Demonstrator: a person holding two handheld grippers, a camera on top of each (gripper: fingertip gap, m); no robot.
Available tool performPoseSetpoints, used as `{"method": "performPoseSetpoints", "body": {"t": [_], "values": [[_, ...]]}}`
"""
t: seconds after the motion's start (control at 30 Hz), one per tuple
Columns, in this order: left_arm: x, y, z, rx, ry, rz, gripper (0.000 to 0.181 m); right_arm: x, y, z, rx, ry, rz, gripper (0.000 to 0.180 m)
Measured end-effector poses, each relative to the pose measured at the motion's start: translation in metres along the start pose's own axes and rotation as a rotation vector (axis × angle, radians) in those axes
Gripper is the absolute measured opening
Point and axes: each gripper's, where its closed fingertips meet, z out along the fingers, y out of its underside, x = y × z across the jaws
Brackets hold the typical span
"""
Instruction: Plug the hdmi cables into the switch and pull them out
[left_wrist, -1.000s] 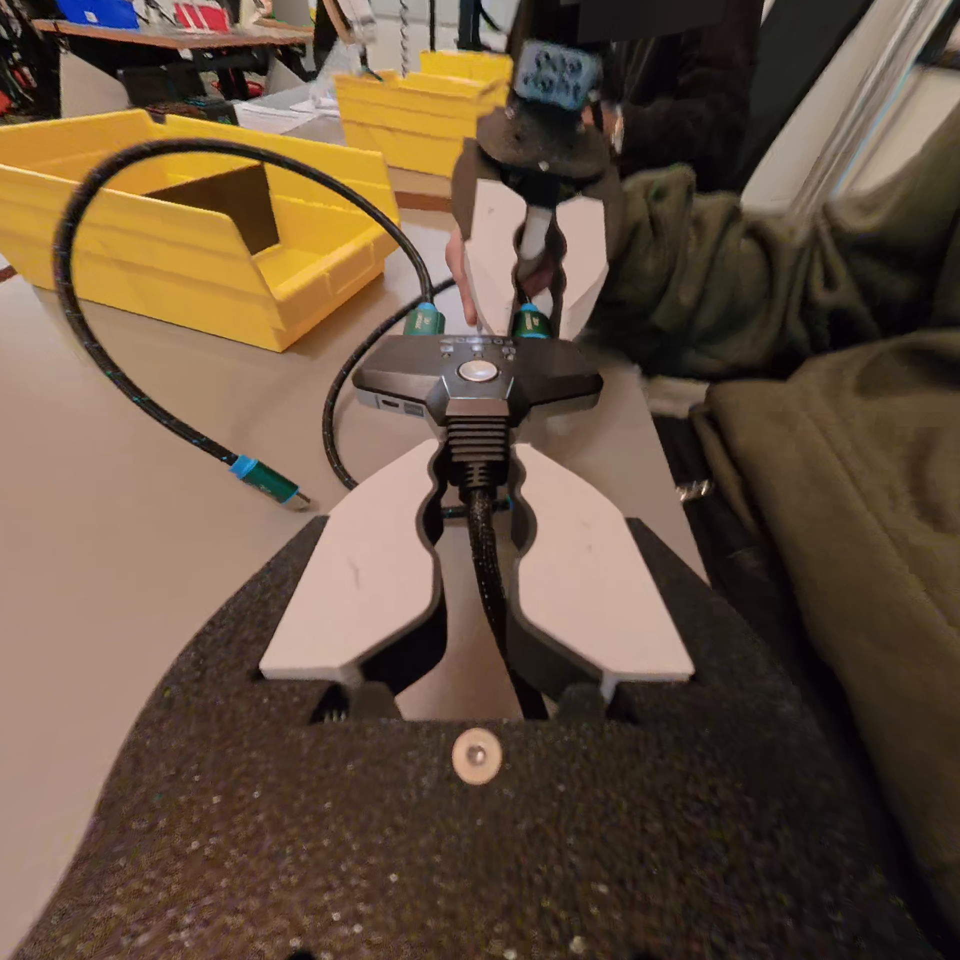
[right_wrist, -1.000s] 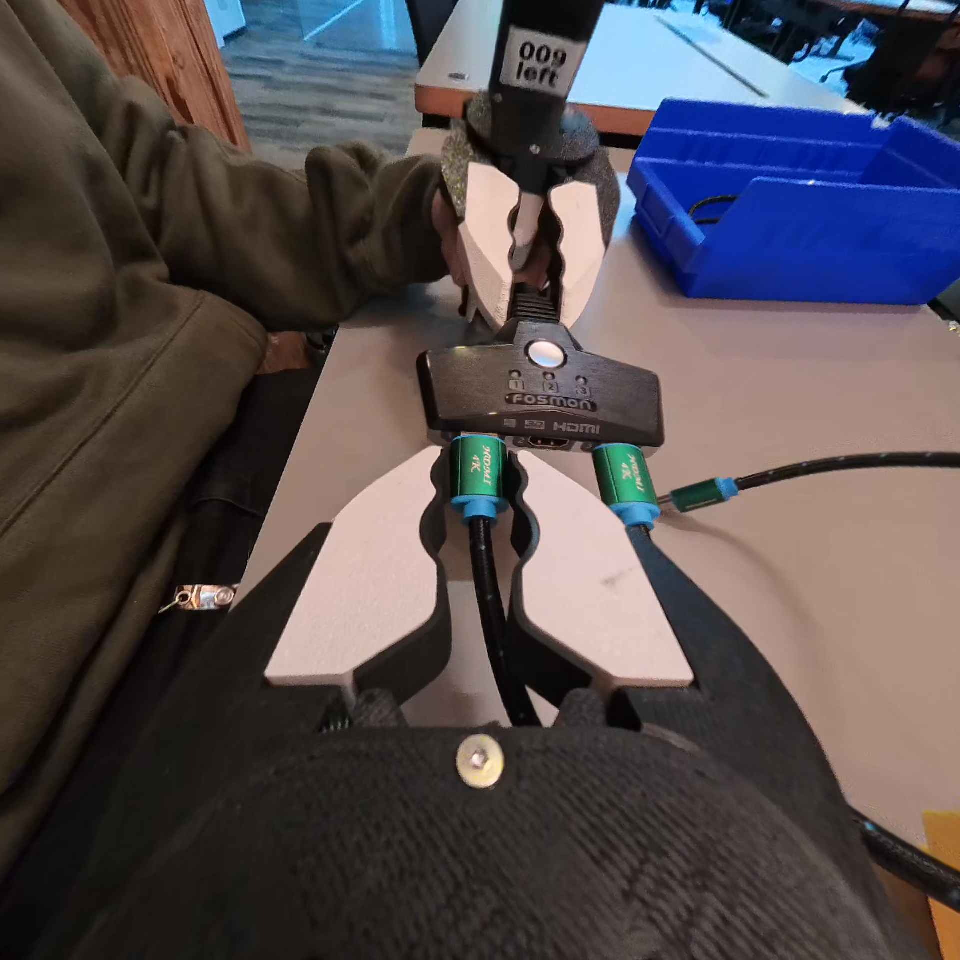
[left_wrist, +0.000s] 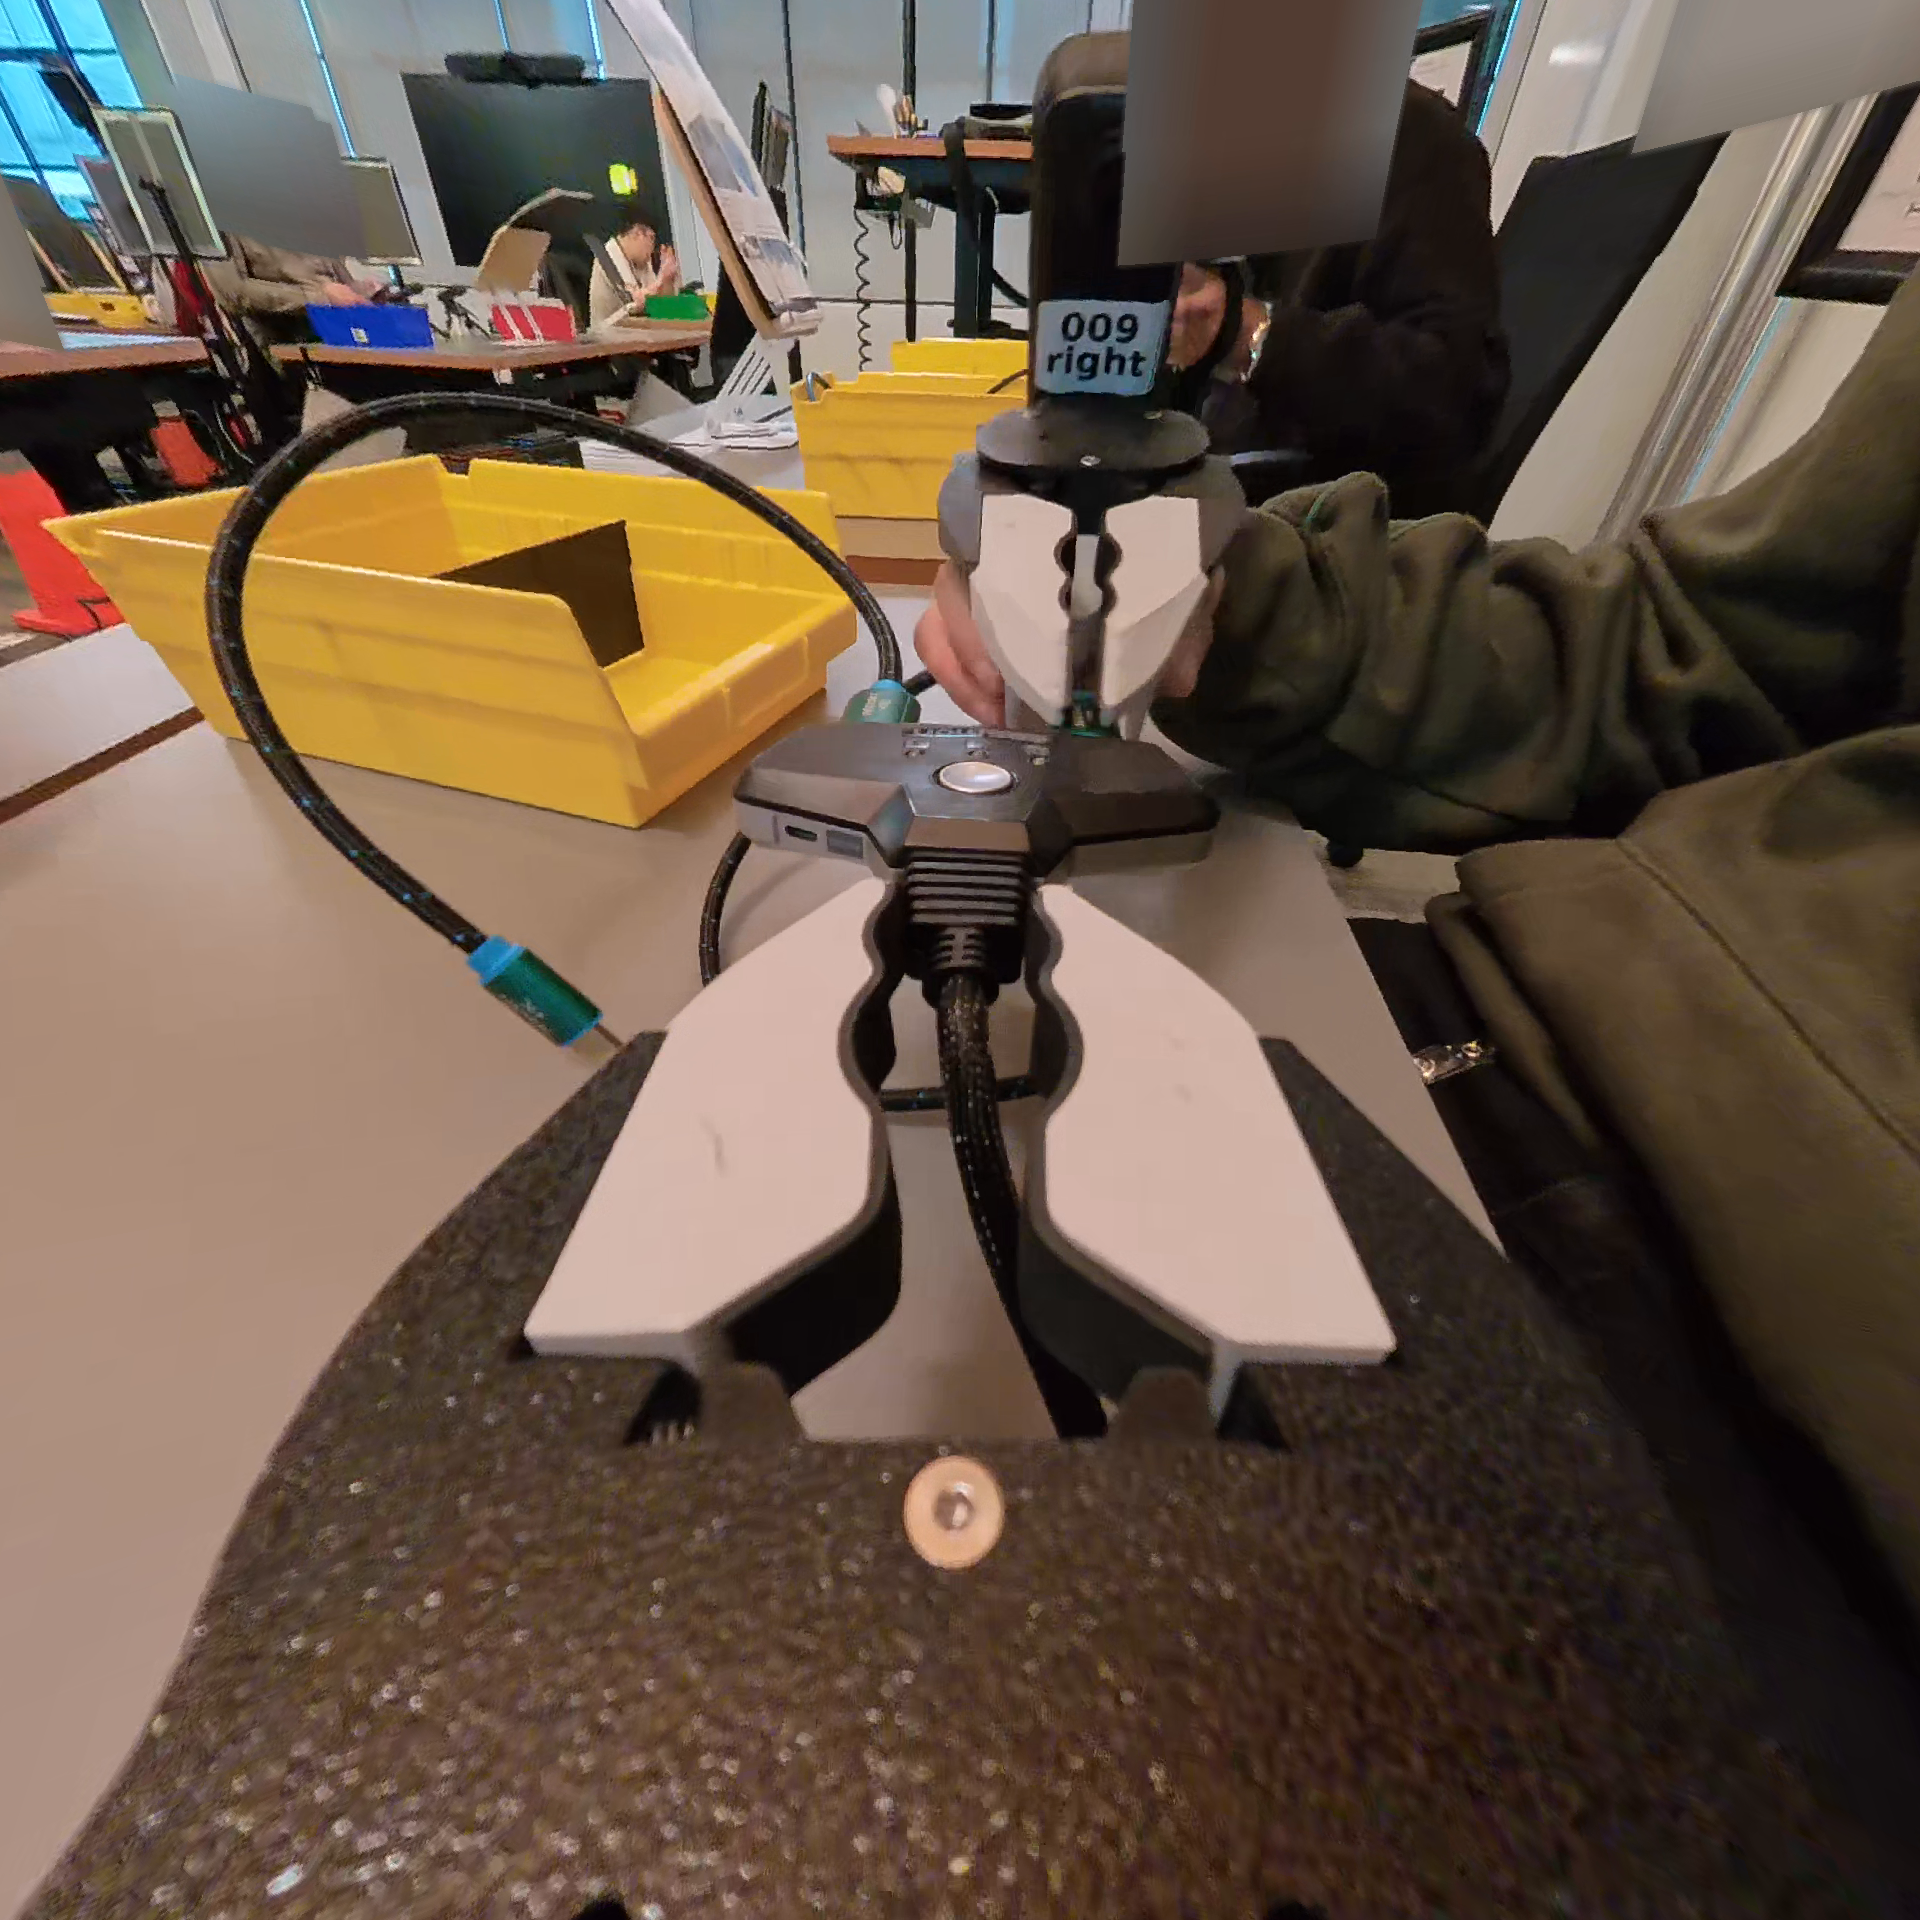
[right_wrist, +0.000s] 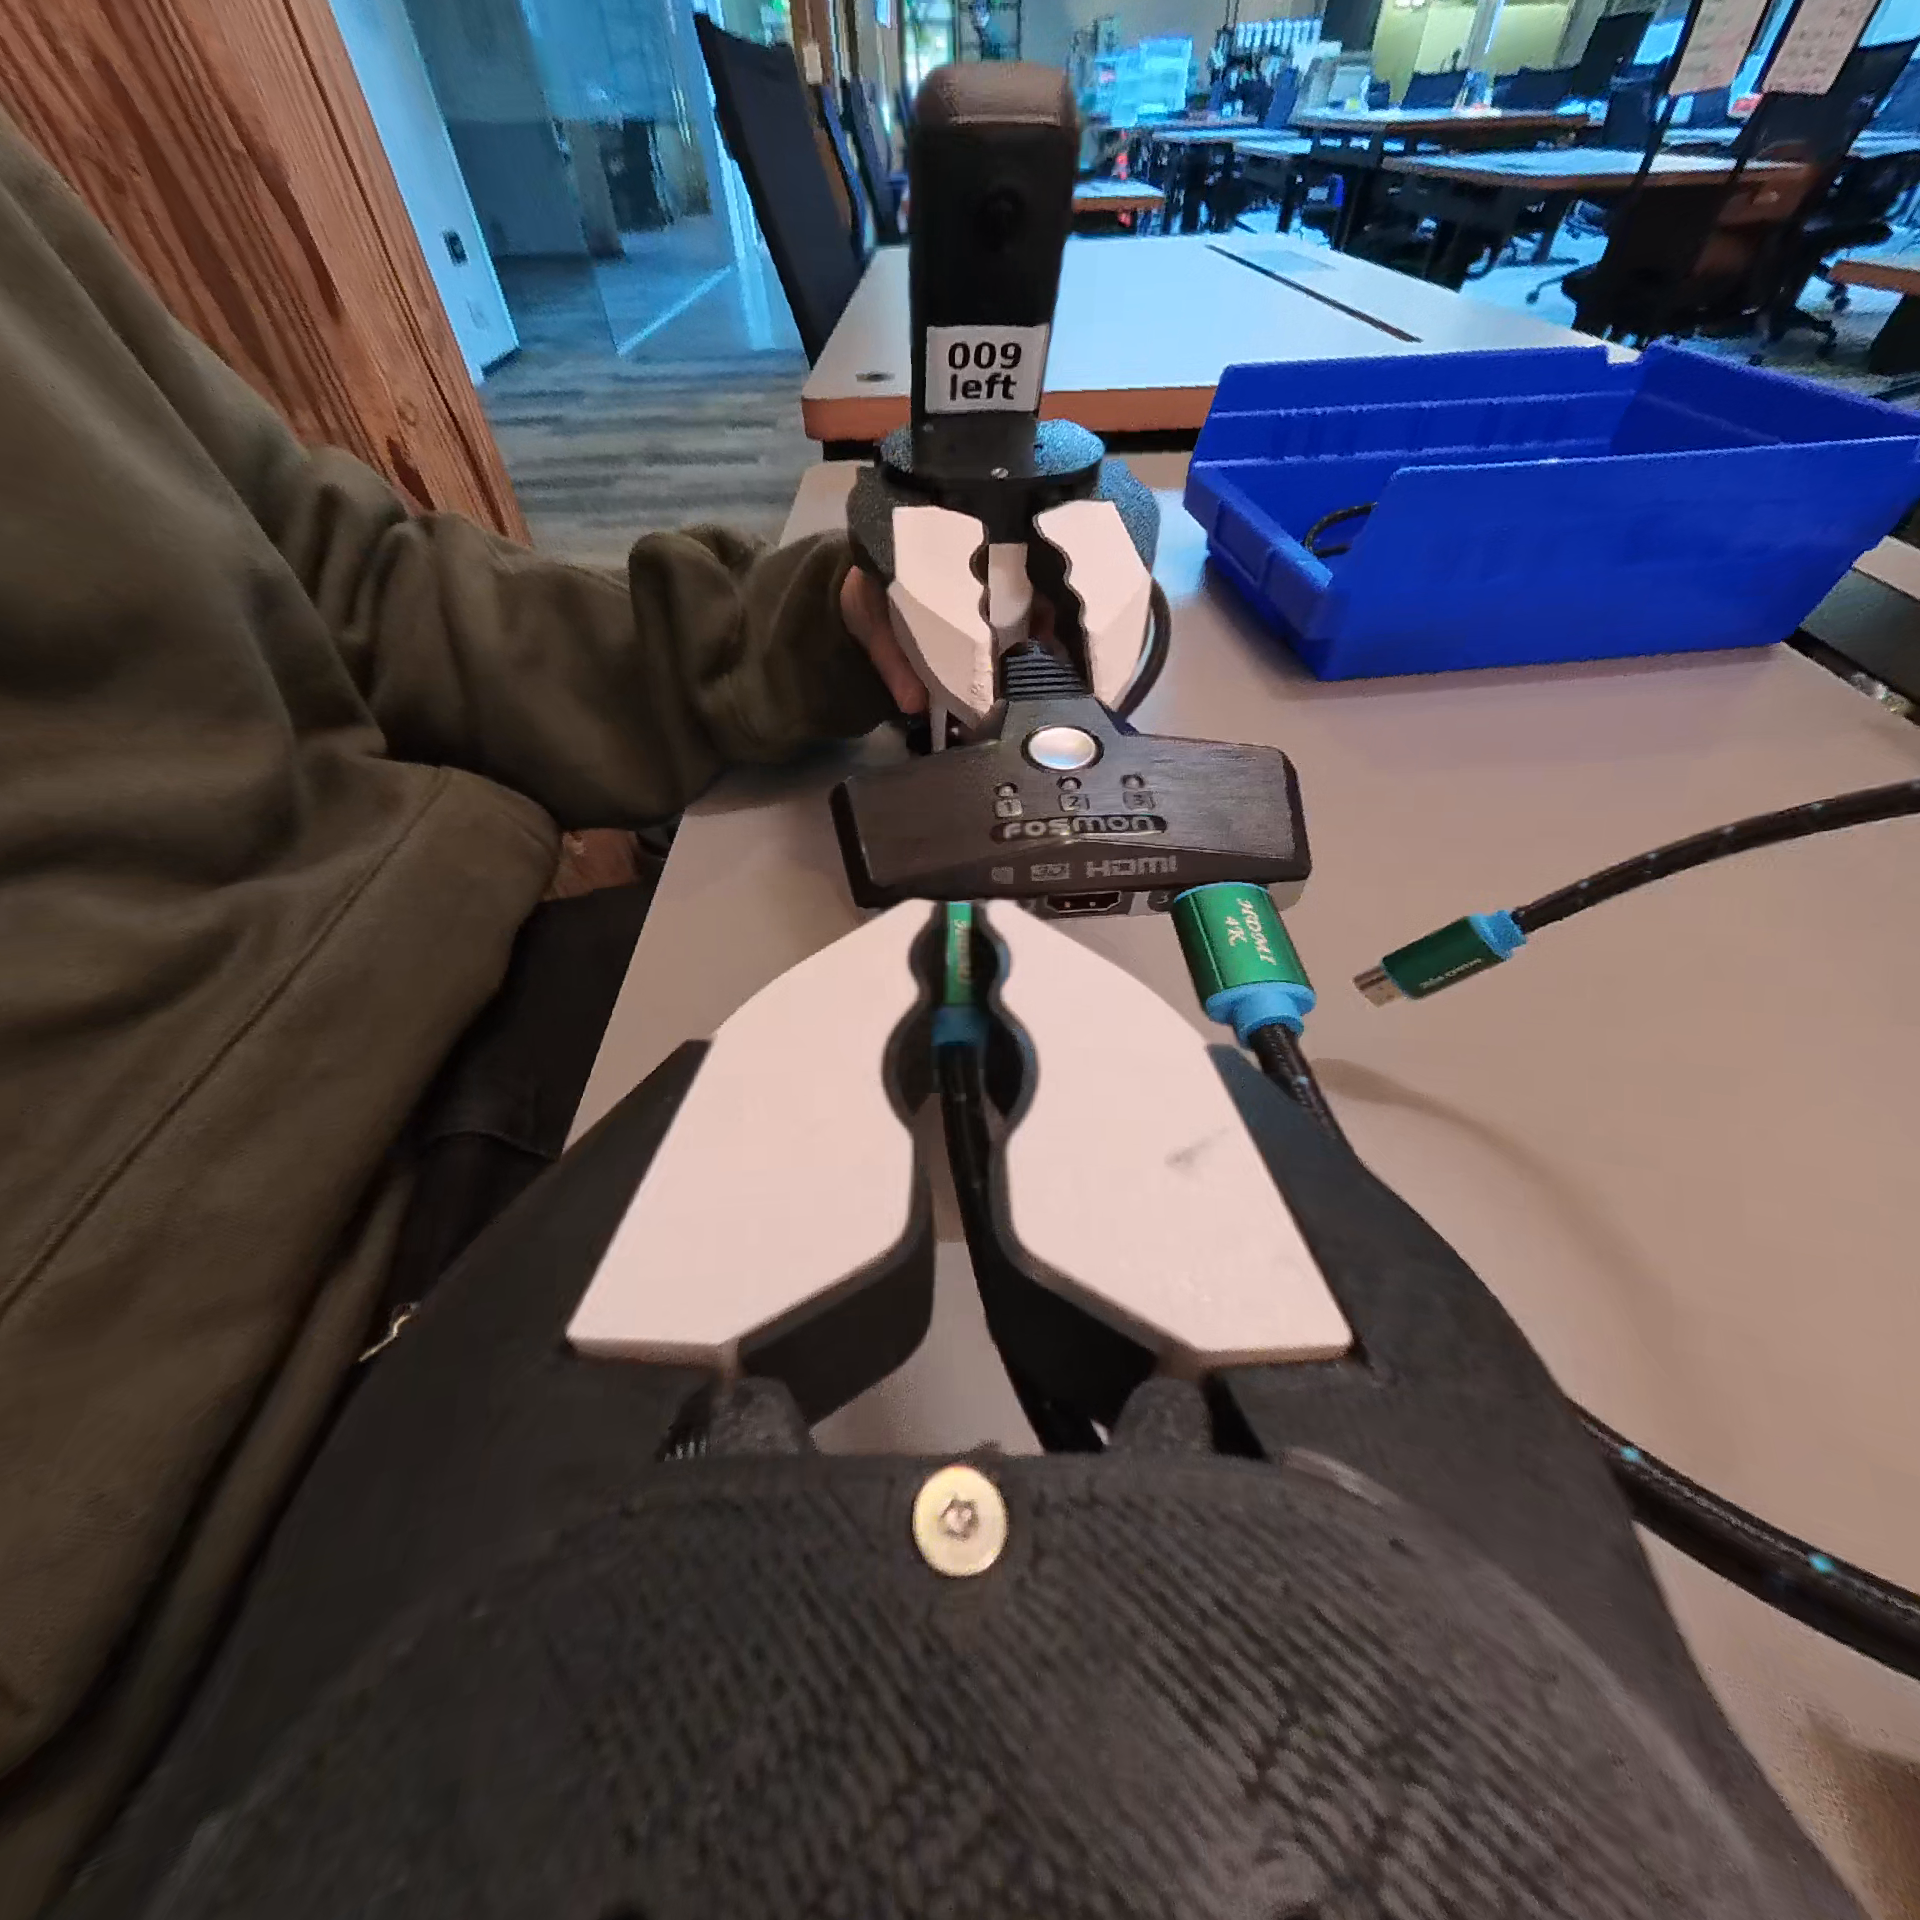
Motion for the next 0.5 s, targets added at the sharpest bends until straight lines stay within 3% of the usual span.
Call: {"method": "performPoseSetpoints", "body": {"t": [0.03,0.07,0.13,0.23,0.27,0.5], "values": [[0.001,0.001,0.0,-0.004,0.003,0.003,0.021,0.0,0.001,0.001,0.002,-0.005,0.007,0.0],[0.0,0.002,0.001,-0.008,-0.001,0.009,0.021,-0.002,0.003,0.003,-0.008,-0.016,0.013,0.007],[0.0,0.004,0.002,-0.019,-0.004,0.014,0.021,0.001,0.014,0.005,-0.093,0.024,-0.016,0.036],[0.001,0.005,0.002,-0.017,0.008,0.024,0.021,-0.002,0.019,0.007,-0.149,0.022,-0.045,0.033],[0.002,0.004,0.001,-0.015,0.008,0.03,0.021,-0.003,0.015,0.007,-0.117,0.017,-0.04,0.021],[0.001,0.003,0.0,0.006,0.007,0.044,0.021,-0.003,0.015,0.01,-0.104,0.008,-0.021,0.021]]}}
